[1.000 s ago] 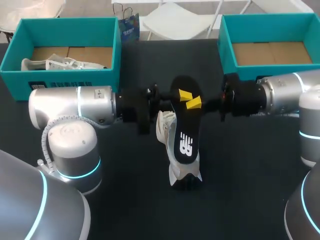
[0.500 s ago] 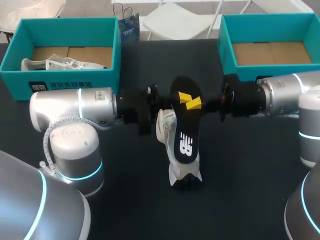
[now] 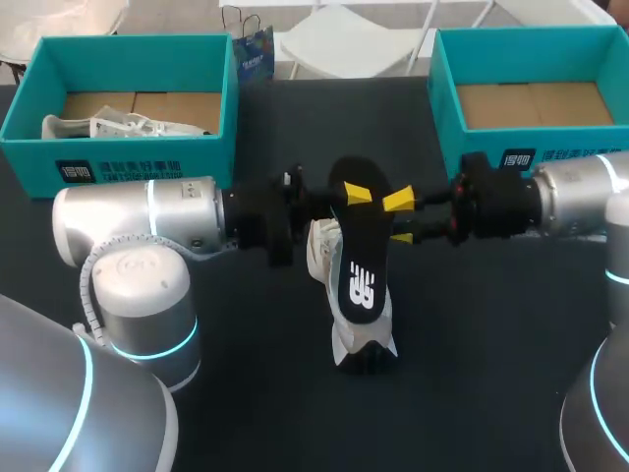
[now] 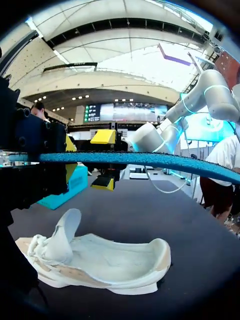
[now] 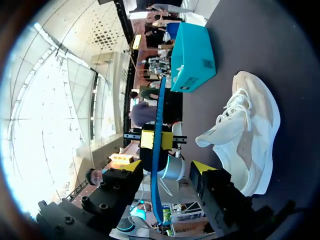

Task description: Take the shoe out of the shoebox, open the shoe tongue, remove and reinsert the insole, then place the shoe into the shoebox

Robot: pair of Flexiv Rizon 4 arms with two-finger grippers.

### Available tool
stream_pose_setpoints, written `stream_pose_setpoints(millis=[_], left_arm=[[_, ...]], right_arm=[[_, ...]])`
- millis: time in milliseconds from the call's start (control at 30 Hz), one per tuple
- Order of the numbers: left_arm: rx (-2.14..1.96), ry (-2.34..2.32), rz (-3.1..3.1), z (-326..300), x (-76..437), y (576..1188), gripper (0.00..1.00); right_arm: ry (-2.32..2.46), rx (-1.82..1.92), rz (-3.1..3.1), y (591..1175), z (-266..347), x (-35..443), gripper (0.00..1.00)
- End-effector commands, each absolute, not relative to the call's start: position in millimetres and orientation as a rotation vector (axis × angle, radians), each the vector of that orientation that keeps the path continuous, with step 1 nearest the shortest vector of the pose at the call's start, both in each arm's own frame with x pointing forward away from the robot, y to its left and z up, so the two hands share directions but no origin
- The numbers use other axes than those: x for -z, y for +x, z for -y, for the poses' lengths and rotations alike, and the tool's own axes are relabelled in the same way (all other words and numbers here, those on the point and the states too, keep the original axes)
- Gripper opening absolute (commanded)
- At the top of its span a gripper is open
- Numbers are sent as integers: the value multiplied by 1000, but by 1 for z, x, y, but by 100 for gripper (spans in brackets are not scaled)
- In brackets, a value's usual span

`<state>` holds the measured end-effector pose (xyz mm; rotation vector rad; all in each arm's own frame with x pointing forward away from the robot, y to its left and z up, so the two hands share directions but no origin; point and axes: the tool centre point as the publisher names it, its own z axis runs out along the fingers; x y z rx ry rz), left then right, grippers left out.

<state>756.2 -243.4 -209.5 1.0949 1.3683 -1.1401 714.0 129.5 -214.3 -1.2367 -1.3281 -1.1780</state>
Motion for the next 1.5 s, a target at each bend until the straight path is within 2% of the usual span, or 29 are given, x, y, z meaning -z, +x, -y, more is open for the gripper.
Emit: stream_pose_setpoints(millis=[33,300,433,1067,1133,1200,1333,1500], left_arm=[[1199,1074,-1437,226,204,731,0],[1590,805,-1551,217,195,695,0],[1754,650,-1521,211,187,692,0],[1759,616,-1507,207,184,696,0],[1759,616,-1507,207,184,696,0],[1759,616,-1507,207,184,696,0],[1759,616,-1507,207,184,696,0],[1759,616,-1507,207,184,696,0]], right_arm=[[-1292,1228,1381,699,-101,202,100],[-1163,1439,1919,703,-85,187,100],[-1101,1414,2000,704,-87,184,100],[-1101,1414,2000,704,-87,184,100],[-796,1658,2184,705,-89,179,100],[-519,1653,2411,701,-96,176,100],[-119,1705,2422,693,-94,179,100],[-107,1700,2421,693,-94,179,100]])
